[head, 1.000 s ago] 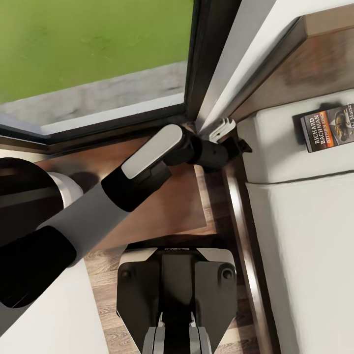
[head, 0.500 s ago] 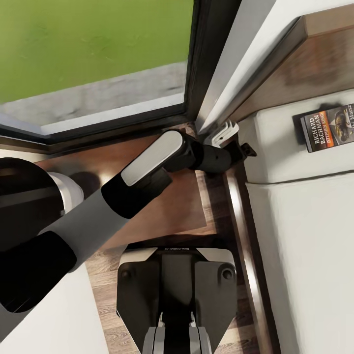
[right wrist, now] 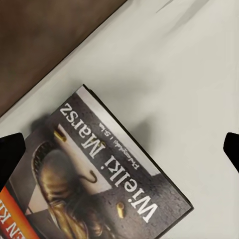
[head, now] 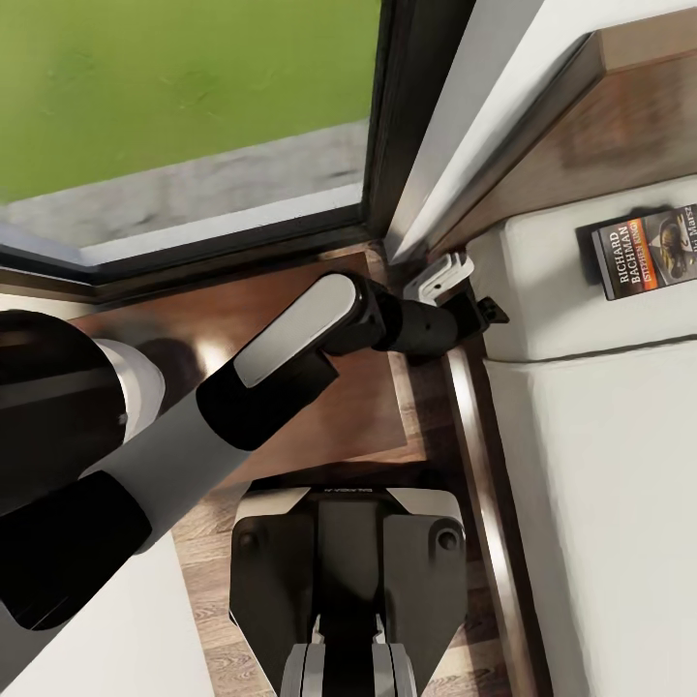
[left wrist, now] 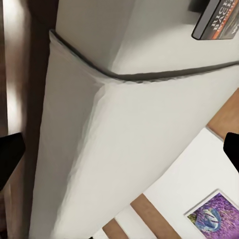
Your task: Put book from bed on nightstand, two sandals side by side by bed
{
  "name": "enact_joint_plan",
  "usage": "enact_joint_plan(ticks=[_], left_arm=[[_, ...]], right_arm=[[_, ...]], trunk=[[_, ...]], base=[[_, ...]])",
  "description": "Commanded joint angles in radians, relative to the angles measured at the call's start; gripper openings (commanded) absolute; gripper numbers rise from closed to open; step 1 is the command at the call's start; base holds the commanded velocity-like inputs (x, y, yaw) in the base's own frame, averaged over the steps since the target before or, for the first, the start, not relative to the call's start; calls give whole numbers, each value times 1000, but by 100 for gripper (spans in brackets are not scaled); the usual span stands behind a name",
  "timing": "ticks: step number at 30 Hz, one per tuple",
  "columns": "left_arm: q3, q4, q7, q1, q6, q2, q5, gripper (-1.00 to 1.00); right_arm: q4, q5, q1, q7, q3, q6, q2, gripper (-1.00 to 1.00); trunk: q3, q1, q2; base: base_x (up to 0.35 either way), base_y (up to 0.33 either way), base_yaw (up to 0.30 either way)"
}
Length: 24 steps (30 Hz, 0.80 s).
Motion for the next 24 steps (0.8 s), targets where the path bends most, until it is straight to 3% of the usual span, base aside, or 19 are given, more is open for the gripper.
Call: enact_joint_plan(ticks=[1,16,24], left_arm=[[2,-7,13,2,4,0,2,100],[4,-43,40,18,-9,0,2,100],[2,-76,60,56,-18,0,0,100]], right_arm=[[0,-1,-1,2,-3,6,0,100],[3,-1,-1,2,-3,3,1,100],[3,-1,-1,3,-3,2,0,100]], trunk=[[-1,0,-1],[-1,0,-1],[-1,0,-1]], base=[[0,0,0],[0,0,0],[0,0,0]])
